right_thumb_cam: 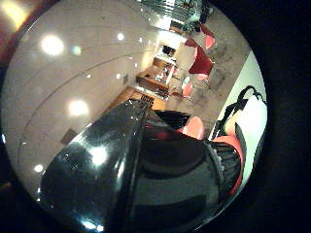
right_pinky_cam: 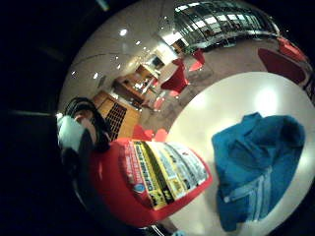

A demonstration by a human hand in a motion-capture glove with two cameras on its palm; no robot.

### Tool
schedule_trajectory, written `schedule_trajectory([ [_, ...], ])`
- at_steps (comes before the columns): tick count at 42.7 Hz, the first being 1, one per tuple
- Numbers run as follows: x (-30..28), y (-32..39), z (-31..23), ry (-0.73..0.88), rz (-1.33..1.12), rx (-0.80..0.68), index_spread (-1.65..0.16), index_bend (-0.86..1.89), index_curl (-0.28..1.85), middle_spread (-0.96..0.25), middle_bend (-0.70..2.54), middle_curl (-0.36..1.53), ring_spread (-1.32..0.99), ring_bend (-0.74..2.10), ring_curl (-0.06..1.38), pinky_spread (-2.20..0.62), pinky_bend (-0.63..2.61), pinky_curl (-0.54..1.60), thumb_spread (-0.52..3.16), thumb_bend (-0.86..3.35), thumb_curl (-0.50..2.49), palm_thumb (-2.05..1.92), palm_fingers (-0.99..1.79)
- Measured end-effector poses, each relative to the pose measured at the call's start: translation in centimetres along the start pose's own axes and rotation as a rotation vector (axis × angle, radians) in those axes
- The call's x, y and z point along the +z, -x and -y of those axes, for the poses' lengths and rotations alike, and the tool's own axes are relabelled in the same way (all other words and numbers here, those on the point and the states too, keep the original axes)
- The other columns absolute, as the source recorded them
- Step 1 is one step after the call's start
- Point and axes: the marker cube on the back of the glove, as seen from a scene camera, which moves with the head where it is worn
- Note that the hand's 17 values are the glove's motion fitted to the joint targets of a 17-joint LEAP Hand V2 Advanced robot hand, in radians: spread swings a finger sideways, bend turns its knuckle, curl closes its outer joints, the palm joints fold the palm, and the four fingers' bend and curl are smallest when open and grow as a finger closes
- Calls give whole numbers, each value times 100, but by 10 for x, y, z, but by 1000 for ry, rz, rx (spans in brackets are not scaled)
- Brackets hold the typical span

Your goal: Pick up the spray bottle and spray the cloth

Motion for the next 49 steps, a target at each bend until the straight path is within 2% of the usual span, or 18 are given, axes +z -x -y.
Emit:
schedule_trajectory([
  [14,68,-66,-9,-1,67,90,-20,47,52,-14,55,47,-18,50,42,-23,35,38,14,-3,79,90,138],
  [20,83,-82,-13,47,61,92,-20,47,52,-14,55,47,-18,50,42,-23,34,38,14,-3,79,91,137],
  [26,87,-89,-16,166,64,73,-20,45,51,-14,55,47,-18,50,42,-23,35,38,17,-4,79,90,136],
  [30,82,-88,-21,216,54,57,-21,31,48,-14,53,46,-17,52,43,-22,42,39,28,-6,77,85,130],
  [32,75,-87,-22,230,50,55,-22,23,46,-14,45,44,-16,53,42,-17,43,39,44,-6,74,81,113],
  [36,55,-91,-27,250,38,44,-23,15,43,-13,40,42,-14,49,42,-11,39,39,61,-6,69,75,101],
  [38,46,-94,-31,255,34,36,-23,11,41,-12,35,41,-13,48,42,-8,37,39,67,-7,66,70,87],
  [44,15,-92,-53,257,65,26,-26,6,35,-11,26,39,-10,44,41,0,40,39,79,-6,58,63,64],
  [49,-15,-84,-71,213,116,-3,-27,7,31,-10,25,38,-9,43,39,5,40,38,85,-4,54,61,60],
])
